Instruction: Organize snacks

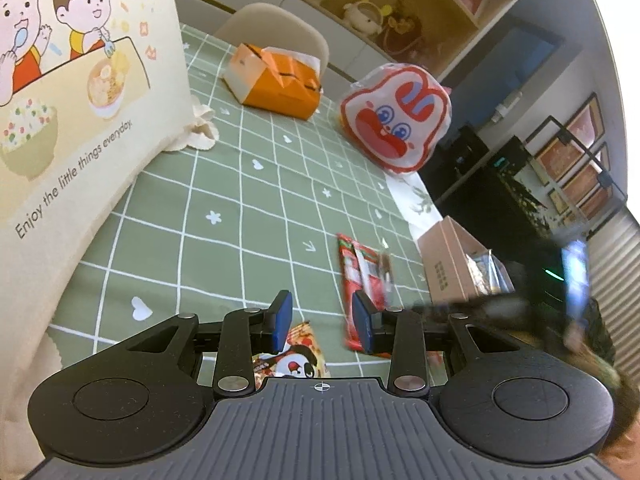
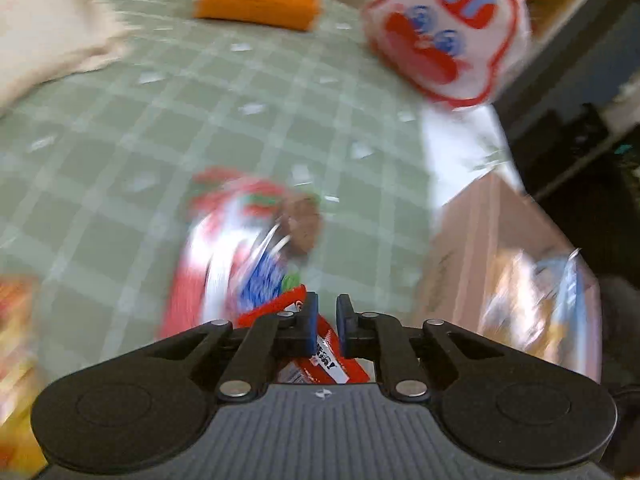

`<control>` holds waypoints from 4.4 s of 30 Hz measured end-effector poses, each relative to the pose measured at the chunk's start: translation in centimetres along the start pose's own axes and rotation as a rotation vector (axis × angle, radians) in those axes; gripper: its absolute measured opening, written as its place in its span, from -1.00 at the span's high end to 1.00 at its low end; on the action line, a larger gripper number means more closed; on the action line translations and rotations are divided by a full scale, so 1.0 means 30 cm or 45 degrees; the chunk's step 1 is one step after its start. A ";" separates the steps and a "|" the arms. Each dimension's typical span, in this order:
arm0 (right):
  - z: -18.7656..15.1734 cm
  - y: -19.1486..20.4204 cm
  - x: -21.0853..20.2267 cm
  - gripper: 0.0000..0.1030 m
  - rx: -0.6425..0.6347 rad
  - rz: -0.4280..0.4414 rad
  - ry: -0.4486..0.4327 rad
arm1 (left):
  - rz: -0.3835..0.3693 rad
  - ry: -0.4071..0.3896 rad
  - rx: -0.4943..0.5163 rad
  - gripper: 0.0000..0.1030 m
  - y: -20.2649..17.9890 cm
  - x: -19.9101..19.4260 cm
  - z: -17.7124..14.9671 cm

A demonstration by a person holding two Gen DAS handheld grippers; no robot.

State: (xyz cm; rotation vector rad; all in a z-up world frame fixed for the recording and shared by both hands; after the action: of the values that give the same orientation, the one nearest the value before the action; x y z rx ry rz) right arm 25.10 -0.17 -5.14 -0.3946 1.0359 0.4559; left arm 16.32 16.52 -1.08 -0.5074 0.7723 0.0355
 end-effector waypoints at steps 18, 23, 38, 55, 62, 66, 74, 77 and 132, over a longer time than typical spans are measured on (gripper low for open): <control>0.052 -0.043 0.002 0.15 0.577 0.371 -0.195 | -0.020 -0.002 -0.012 0.27 0.031 0.006 0.018; -0.059 0.018 -0.111 0.70 0.461 0.492 -0.230 | 0.006 0.038 0.040 0.27 0.017 0.027 -0.009; -0.471 -0.120 -0.258 -0.12 0.329 0.308 -0.391 | 0.175 0.164 0.072 0.27 0.123 -0.099 -0.151; -0.638 -0.084 -0.350 -0.58 0.326 0.334 -0.617 | 0.147 -0.004 0.301 0.25 -0.270 0.040 -0.124; -0.498 0.041 -0.245 -0.56 0.281 0.410 -0.531 | 0.098 0.054 0.446 0.25 -0.364 -0.041 -0.217; -0.534 0.019 -0.263 -0.39 0.243 0.388 -0.540 | 0.009 0.186 0.483 0.25 -0.428 -0.013 -0.321; -0.679 -0.239 -0.289 -0.40 0.514 0.241 -0.604 | 0.091 0.266 0.458 0.30 -0.420 0.122 -0.363; -0.679 -0.242 -0.287 -0.47 0.529 0.273 -0.624 | 0.149 0.215 0.350 0.39 -0.386 0.150 -0.292; -0.716 -0.286 -0.306 -0.59 0.659 0.396 -0.721 | 0.242 0.111 0.797 0.16 -0.639 0.381 -0.300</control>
State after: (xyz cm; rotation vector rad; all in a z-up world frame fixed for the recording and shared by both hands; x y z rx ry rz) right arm 10.14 -20.04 -5.98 0.3517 0.6219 0.5159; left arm 22.72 -6.13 -6.08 0.1606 0.8657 -0.0519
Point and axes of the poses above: each gripper's, at about its wrist camera, not at the fingertips, and x roughly the way its jaws point, y to its left, z to its top, the point moved 10 cm from there along x, roughly the way its jaws point, and after that the axes turned 13 degrees about z, right-handed, at the moved point
